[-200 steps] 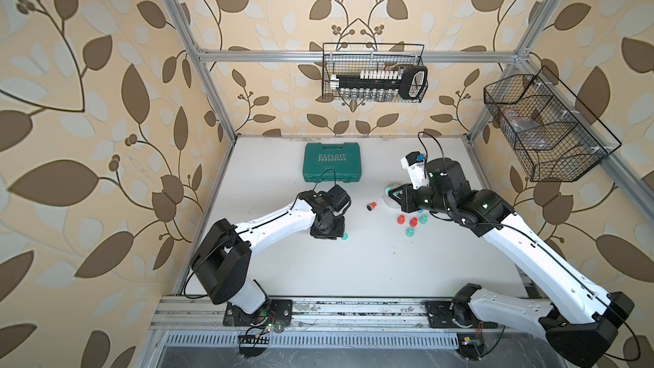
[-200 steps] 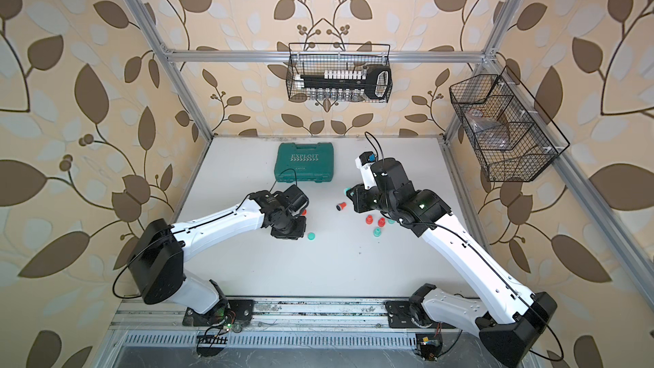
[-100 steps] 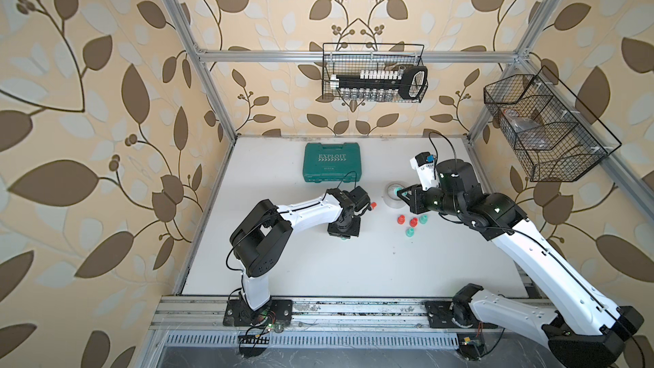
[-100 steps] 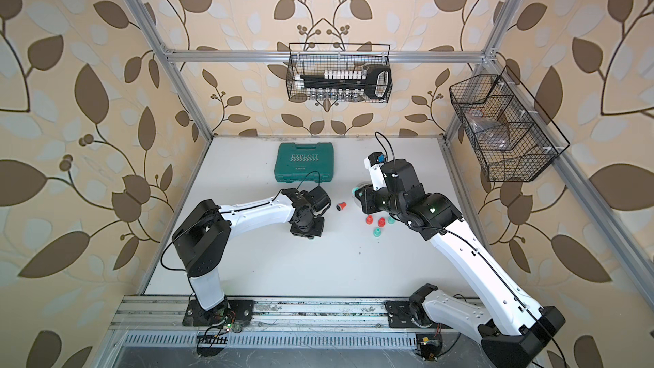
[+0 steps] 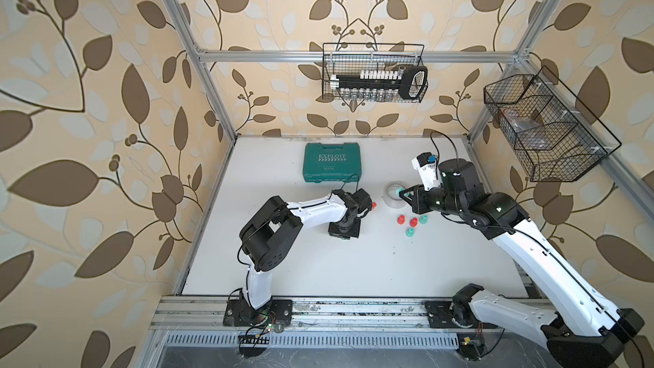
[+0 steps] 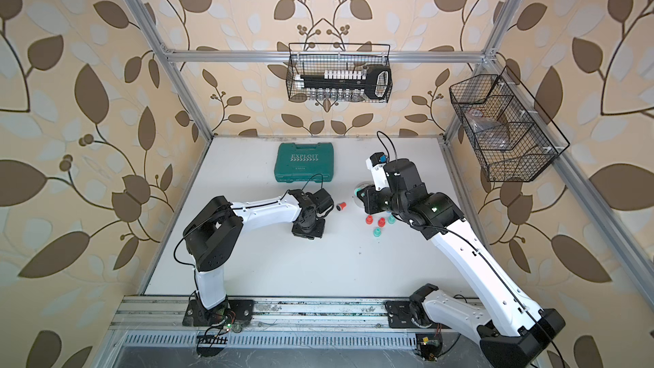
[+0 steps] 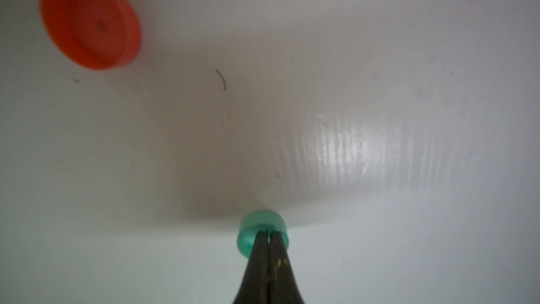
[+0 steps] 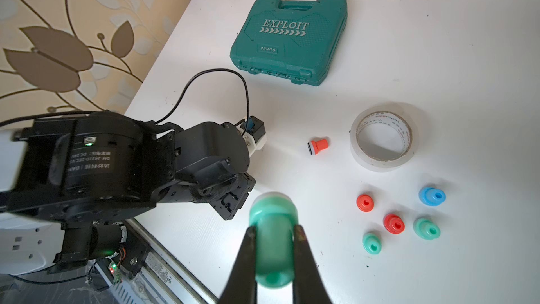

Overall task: Close the stamp cap
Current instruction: Move the cover to the center of the board.

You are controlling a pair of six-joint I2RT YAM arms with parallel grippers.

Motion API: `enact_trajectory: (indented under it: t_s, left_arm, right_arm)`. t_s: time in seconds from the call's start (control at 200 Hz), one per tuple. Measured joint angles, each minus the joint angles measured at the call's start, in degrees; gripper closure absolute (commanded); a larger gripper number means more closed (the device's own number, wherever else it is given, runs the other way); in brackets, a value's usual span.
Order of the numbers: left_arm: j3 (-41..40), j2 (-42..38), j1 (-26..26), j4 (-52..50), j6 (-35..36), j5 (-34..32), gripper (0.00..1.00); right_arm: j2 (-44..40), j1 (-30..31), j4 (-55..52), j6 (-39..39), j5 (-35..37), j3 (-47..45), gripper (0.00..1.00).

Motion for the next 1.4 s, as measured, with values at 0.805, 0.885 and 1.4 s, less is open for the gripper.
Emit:
enact_trajectory:
  t_s: [0.805,0.885,1.4]
  left_arm:
    - [7.78,5.92,-20.09,-0.24,-4.00,0.72,1.00]
    - [8.37,6.12,-20.50,-0.87,-4.11,0.52,1.00]
    - [14.47,0.13,-17.77,-6.56,-3.34,-1.29,0.99]
  right_arm:
    - [0.00,-2.86,-1.44,-0.79,0.04,0.00,1.00]
    - [0.00,-2.89,-1.62,-0.79,0.02,0.00,1.00]
    - [-1.27,-2.89,-4.28,0.59,1.79,0.50,1.00]
